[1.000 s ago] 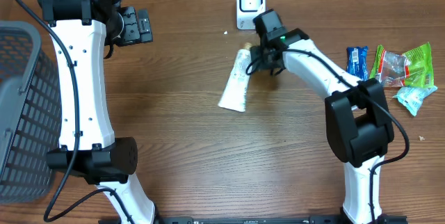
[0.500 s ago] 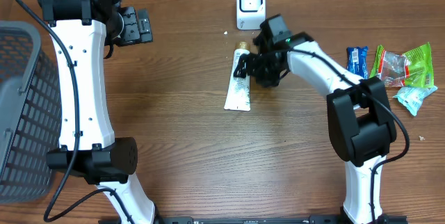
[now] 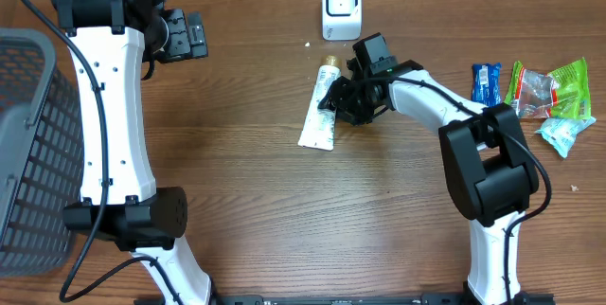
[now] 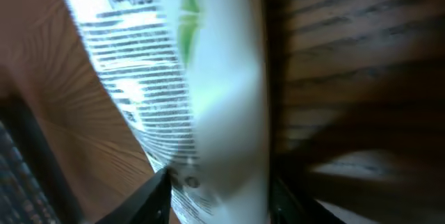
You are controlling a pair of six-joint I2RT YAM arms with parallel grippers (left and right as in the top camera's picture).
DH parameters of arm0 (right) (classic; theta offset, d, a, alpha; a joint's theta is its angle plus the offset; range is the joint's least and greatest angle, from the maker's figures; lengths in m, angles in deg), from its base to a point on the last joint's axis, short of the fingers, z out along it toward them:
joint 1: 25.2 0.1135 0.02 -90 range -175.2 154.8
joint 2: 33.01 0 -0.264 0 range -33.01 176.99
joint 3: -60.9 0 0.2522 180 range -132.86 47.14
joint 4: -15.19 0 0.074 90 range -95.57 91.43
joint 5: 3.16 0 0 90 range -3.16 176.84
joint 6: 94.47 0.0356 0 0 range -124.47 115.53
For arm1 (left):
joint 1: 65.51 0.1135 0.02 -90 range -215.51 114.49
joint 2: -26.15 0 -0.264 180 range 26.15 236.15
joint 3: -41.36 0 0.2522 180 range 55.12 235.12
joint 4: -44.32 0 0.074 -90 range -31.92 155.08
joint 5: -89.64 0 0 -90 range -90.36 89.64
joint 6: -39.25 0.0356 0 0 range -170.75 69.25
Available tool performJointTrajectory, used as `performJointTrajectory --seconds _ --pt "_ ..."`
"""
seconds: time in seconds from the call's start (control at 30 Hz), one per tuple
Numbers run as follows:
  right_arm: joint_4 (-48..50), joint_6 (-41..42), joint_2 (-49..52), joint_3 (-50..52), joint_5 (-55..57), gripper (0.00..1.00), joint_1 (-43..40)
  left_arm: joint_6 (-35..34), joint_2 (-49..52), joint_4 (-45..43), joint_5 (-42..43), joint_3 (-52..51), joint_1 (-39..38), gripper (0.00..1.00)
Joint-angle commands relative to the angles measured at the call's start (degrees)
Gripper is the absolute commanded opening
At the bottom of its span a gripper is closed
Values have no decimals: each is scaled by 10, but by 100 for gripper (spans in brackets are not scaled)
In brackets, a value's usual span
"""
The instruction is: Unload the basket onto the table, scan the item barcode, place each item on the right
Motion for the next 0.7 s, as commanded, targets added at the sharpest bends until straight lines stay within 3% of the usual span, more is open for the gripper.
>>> performJointTrajectory --seconds 0.0,0.1,0.23,0.53,0.67 --pt "0 31 22 6 6 32 -2 7 -3 -2 3 11 -2 100" --pt "3 43 22 6 6 4 -2 7 -3 -2 3 11 -2 100" --pt "5 3 16 5 -38 4 -9 7 -3 -2 3 11 -2 100" --pt "-33 -371 -97 5 -259 4 -28 7 -3 -2 3 11 -2 100" --pt "-74 -439 -165 5 -260 4 -28 7 -3 -2 3 11 -2 100"
